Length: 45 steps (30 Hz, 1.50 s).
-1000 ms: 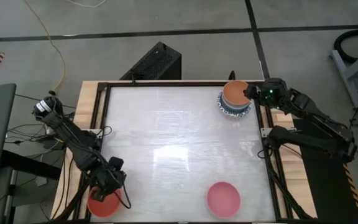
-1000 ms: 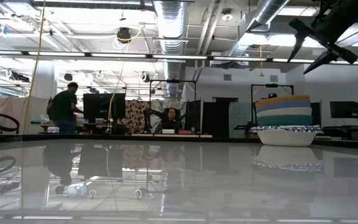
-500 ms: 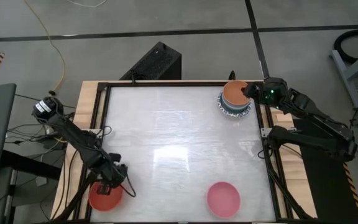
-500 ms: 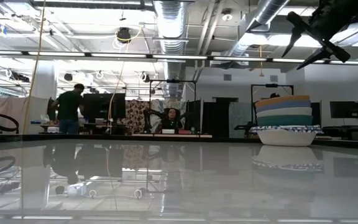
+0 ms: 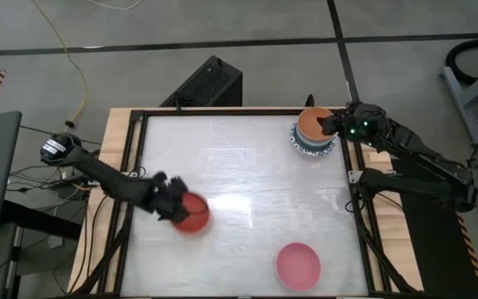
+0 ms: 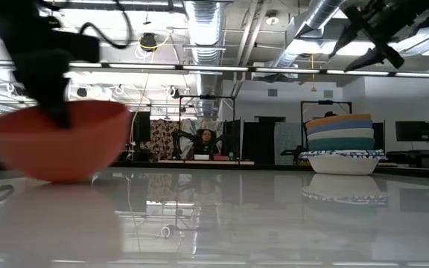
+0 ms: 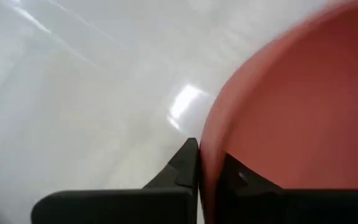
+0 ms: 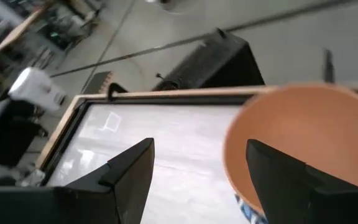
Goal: Nest bowls inside each other
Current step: Stack the orange bowl into the light orange bowl
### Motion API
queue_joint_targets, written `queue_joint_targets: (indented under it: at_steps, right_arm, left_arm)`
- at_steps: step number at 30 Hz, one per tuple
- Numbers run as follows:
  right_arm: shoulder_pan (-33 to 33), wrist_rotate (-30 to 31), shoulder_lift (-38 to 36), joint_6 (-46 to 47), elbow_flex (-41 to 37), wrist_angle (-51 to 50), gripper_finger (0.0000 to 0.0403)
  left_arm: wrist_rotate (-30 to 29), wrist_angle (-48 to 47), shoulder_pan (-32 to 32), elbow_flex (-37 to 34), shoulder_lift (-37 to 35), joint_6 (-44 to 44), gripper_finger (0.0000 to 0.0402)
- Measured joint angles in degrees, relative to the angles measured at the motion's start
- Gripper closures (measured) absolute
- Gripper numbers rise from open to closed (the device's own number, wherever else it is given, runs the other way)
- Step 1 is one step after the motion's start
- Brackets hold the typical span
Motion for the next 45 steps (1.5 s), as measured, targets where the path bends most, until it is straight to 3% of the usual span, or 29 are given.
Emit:
queue_joint_targets:
  at_steps: [6, 9, 12, 18, 23, 33, 38, 45]
  right_arm:
    - [3.3, 1.6, 0.0, -9.6, 0.0, 8.9, 0.0127]
    - [5.0, 1.7, 0.0, -14.4, 0.0, 13.3, 0.0127]
    - [7.0, 1.8, 0.3, -18.1, 0.0, 16.3, 0.0127]
    - [11.5, 5.5, 3.1, -25.0, 0.0, 21.4, 0.0127]
    - [16.4, 14.6, 7.5, -30.6, 0.0, 28.4, 0.0127]
    - [22.5, 25.5, 18.6, -38.7, 0.8, 43.7, 0.0127]
    - [23.2, 25.8, 24.7, -38.8, 4.2, 44.0, 0.0127]
    - [23.5, 25.8, 30.6, -38.8, 9.9, 44.0, 0.0127]
  left_arm:
    - [-15.2, 1.7, 12.2, 5.3, 0.0, 6.9, 0.0402]
    - [-20.1, 7.9, 18.4, 7.9, 0.0, 9.8, 0.0402]
    - [-20.6, 19.2, 24.1, 10.1, 0.0, 16.7, 0.0401]
    - [-21.0, 52.8, 31.8, 10.5, 0.3, 37.0, 0.0401]
    - [-24.8, 68.0, 35.9, 10.5, 1.2, 47.8, 0.0401]
    - [-25.9, 71.5, 38.6, 10.5, 4.9, 49.6, 0.0401]
    - [-24.3, 76.0, 38.5, 11.1, 9.5, 53.0, 0.0401]
    - [-22.9, 76.1, 38.6, 19.5, 16.6, 62.4, 0.0401]
